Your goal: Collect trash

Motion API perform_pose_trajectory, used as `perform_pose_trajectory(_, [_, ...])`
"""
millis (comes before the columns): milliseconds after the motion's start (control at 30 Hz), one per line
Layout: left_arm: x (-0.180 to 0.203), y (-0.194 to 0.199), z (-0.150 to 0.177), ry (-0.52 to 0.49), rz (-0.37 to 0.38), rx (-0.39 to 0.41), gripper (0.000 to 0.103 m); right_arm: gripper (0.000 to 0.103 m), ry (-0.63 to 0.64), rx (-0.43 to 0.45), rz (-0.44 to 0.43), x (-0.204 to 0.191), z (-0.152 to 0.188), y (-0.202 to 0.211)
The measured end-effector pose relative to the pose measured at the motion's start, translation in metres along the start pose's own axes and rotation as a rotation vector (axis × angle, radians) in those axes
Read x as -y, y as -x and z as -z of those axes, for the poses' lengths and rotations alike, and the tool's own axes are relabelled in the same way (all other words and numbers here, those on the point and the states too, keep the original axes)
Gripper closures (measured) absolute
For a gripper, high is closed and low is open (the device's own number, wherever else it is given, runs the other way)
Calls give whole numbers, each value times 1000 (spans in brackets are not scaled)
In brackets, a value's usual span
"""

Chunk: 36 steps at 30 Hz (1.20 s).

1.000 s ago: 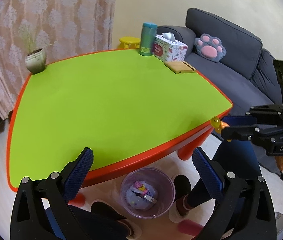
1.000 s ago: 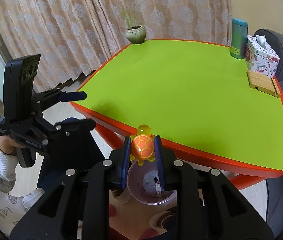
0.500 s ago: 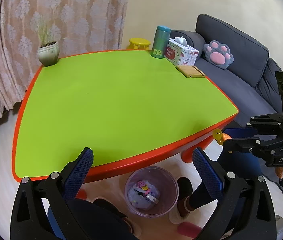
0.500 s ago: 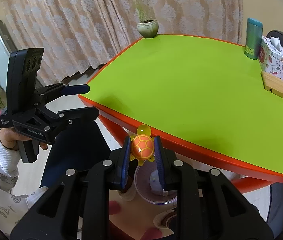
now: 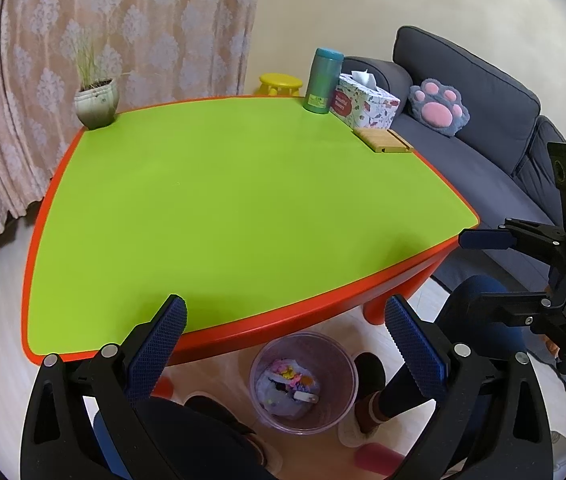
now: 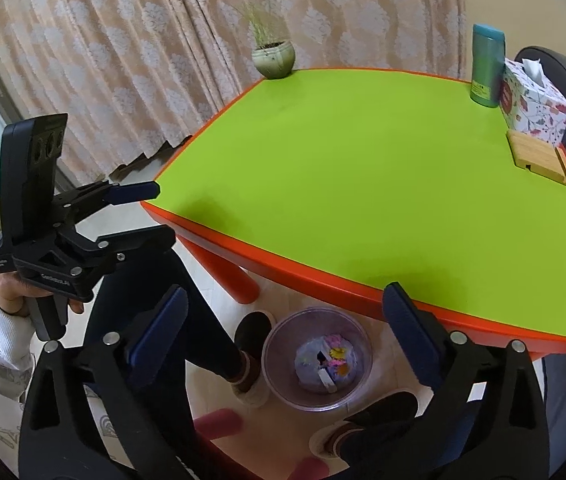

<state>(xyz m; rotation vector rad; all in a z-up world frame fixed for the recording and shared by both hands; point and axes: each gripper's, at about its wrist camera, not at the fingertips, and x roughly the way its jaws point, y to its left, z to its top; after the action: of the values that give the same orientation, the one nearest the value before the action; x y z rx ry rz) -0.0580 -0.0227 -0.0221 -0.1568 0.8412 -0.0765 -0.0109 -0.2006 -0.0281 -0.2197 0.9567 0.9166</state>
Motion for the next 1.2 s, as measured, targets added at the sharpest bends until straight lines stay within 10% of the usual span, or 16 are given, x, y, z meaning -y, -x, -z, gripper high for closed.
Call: perform_pose_trajectory(1200, [-25,-12,-68,-16,-81,69,6,4,-46,131,308,65,-77,24])
